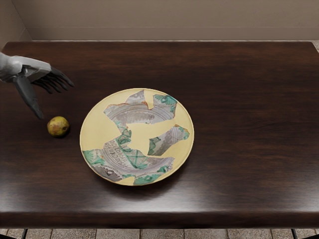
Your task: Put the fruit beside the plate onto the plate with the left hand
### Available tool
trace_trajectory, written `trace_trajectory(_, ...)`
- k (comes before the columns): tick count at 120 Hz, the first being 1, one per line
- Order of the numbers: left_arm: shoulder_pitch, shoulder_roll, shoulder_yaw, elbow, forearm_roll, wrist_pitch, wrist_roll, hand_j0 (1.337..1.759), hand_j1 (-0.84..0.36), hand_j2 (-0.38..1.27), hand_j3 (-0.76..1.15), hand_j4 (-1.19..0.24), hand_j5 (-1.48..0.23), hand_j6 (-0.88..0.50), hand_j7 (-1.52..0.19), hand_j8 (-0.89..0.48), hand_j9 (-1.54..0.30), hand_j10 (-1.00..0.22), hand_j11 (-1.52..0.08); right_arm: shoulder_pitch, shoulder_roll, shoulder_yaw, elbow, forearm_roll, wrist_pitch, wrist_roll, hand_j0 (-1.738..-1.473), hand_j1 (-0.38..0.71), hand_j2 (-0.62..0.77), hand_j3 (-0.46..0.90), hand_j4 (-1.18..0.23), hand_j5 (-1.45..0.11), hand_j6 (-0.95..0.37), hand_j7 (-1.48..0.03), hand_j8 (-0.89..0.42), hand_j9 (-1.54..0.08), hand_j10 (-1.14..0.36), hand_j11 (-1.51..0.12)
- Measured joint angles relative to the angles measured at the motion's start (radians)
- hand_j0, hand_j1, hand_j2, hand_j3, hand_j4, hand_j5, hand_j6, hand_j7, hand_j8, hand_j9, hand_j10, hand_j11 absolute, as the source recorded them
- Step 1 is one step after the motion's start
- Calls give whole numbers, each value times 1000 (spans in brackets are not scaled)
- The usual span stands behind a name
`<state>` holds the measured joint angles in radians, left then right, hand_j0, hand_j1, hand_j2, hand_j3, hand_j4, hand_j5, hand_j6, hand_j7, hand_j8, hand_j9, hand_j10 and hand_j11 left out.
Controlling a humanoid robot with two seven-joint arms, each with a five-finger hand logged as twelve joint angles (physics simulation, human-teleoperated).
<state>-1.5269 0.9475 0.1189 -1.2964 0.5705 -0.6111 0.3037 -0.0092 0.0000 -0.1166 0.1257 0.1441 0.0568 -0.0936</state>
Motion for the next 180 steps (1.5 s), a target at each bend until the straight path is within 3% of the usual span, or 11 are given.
trace_trajectory(21,6,34,7,-111,74,35,12,1658,72,48,0,-236,-302,-236,-302,-236,-302,-235,-301,0,0,0,0,0,0,0,-1658,-308,-7,0,-35,-45,-35,-45,-35,-45,-35,-45)
trace_trajectory(62,-38,36,151,-237,194,333,16,1658,72,49,0,-238,-303,-239,-303,-238,-303,-237,-302,0,0,0,0,0,0,0,-1658,-308,-7,0,-35,-45,-35,-45,-35,-45,-35,-45)
trace_trajectory(114,-44,-28,313,-261,199,479,21,1658,71,49,0,-238,-304,-239,-304,-239,-304,-238,-304,0,0,0,0,0,0,0,-1658,-308,-7,0,-35,-45,-35,-45,-35,-45,-35,-45)
trace_trajectory(157,-4,-102,366,-249,199,619,22,1658,69,49,0,-239,-306,-240,-306,-240,-306,-238,-306,0,0,0,0,0,0,0,-1658,-308,-7,0,-35,-45,-35,-45,-35,-45,-35,-45)
trace_trajectory(180,35,-138,374,-208,208,639,21,1658,69,49,0,-239,-306,-240,-306,-239,-306,-238,-306,0,0,0,0,0,0,0,-1658,-308,-7,0,-35,-45,-35,-45,-35,-45,-35,-45)
